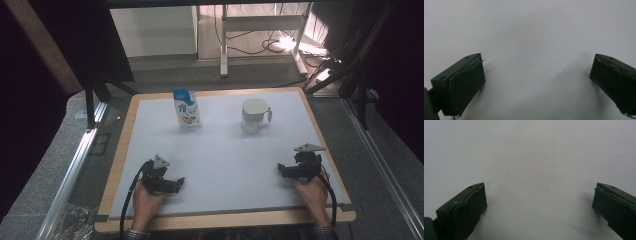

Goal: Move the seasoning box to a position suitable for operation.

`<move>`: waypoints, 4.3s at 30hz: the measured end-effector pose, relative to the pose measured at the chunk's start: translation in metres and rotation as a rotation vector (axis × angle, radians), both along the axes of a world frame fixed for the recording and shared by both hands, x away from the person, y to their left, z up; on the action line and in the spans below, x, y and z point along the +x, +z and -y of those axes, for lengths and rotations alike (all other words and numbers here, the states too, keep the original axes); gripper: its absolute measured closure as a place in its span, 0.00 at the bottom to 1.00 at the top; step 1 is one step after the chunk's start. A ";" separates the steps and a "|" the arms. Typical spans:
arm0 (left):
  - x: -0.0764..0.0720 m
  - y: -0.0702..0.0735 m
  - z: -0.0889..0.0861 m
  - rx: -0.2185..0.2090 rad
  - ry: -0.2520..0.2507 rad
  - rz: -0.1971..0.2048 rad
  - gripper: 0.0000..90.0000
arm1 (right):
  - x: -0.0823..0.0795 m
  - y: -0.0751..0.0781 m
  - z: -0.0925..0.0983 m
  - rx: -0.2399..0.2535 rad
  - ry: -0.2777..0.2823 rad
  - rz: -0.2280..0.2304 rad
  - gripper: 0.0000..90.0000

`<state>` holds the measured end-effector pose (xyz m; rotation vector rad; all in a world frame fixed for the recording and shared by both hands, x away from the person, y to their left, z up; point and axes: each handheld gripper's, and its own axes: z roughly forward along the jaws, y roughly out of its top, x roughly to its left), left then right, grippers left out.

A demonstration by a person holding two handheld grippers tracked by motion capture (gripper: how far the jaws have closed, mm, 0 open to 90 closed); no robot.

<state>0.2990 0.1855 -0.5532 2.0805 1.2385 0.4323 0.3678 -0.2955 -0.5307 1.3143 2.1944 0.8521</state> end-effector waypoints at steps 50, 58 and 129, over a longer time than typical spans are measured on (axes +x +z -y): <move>-0.002 0.000 0.000 0.005 -0.007 0.008 0.02 | 0.008 0.027 -0.011 0.014 0.075 0.022 0.00; -0.002 0.000 0.000 0.005 -0.007 0.008 0.02 | 0.014 0.032 -0.009 0.103 0.101 0.037 0.00; -0.002 0.000 0.000 0.002 -0.008 0.007 0.02 | 0.109 0.050 -0.043 0.086 0.023 0.094 0.42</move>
